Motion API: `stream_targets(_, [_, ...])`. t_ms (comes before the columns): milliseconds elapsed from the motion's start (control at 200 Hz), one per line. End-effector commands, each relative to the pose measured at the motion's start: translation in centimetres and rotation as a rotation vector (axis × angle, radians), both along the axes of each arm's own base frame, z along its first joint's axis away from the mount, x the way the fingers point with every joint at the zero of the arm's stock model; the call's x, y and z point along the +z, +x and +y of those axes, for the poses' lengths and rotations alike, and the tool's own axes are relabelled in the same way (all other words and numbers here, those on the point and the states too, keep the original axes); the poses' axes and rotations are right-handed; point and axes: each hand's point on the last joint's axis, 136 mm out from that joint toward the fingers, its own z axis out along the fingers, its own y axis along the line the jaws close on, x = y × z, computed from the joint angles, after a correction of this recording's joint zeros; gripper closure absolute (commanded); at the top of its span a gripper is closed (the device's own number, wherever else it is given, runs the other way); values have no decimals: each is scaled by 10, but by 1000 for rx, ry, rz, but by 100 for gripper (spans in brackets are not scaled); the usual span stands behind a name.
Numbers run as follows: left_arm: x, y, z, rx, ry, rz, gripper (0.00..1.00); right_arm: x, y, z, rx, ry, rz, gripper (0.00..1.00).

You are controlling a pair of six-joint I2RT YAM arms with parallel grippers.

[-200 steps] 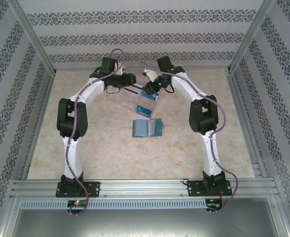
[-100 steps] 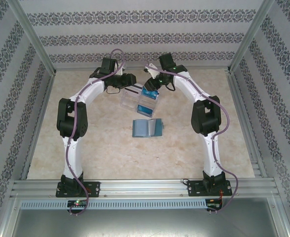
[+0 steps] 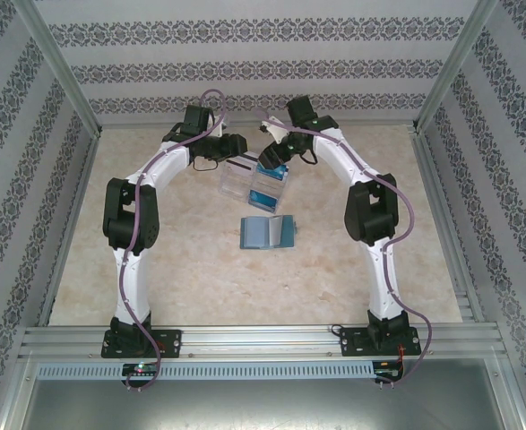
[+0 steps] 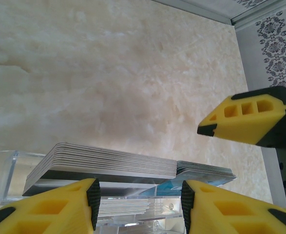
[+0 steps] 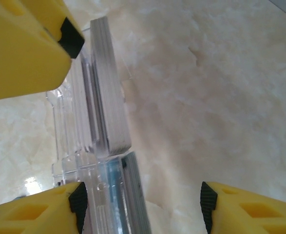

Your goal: Put the credit cards into the card holder

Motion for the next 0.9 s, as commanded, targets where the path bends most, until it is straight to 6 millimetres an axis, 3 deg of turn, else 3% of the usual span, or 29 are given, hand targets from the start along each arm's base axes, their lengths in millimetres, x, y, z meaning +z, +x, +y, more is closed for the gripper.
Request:
stream_targets(0, [0, -3, -1, -6, -17, 13, 50, -15, -7, 6, 28, -55, 30, 35])
stream_targets(280, [-1, -3, 0, -7, -12, 14, 51, -26, -2, 5, 13, -89, 32, 36])
stream_targets(595, [-2, -3, 0, -5, -14, 18, 51, 7, 10, -6, -37, -49, -30, 41])
stream_targets(894, [-2, -3, 0, -4, -13, 18, 50, 19, 11, -6, -42, -21, -41, 42])
